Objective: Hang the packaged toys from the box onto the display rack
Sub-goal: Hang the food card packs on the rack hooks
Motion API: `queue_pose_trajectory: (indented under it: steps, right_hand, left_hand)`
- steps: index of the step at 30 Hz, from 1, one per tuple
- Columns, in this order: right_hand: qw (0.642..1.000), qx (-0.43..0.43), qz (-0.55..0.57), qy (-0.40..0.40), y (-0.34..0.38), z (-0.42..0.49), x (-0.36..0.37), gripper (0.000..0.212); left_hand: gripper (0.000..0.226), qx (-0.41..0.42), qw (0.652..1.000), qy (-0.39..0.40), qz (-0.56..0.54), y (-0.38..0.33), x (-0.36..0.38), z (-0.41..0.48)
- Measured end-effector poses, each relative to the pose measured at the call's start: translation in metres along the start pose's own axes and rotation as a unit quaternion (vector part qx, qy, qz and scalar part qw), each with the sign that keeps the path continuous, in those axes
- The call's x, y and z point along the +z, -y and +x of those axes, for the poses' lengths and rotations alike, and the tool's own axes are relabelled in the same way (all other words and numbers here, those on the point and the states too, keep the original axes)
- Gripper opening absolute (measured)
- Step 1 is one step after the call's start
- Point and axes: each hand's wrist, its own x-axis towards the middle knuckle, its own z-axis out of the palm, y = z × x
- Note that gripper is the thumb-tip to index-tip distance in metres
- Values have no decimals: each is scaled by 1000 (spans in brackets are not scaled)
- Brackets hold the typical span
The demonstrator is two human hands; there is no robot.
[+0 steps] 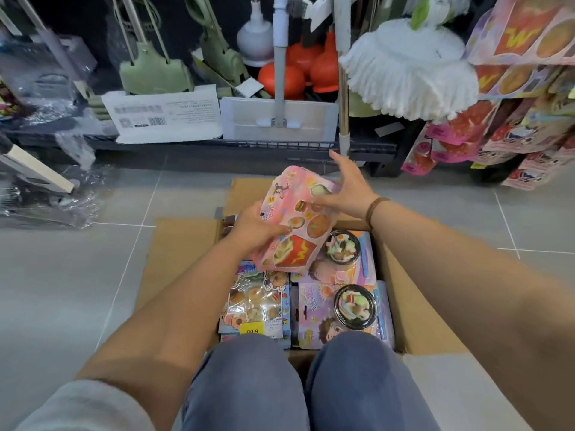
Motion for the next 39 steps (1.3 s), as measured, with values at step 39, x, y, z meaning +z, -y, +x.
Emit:
queue_pose_trajectory:
  steps: [39]
  right_hand:
    - [878, 287, 333, -191, -4, -38, -21, 24]
  left_hand:
    - [30, 126, 830, 27, 542, 12, -17, -11]
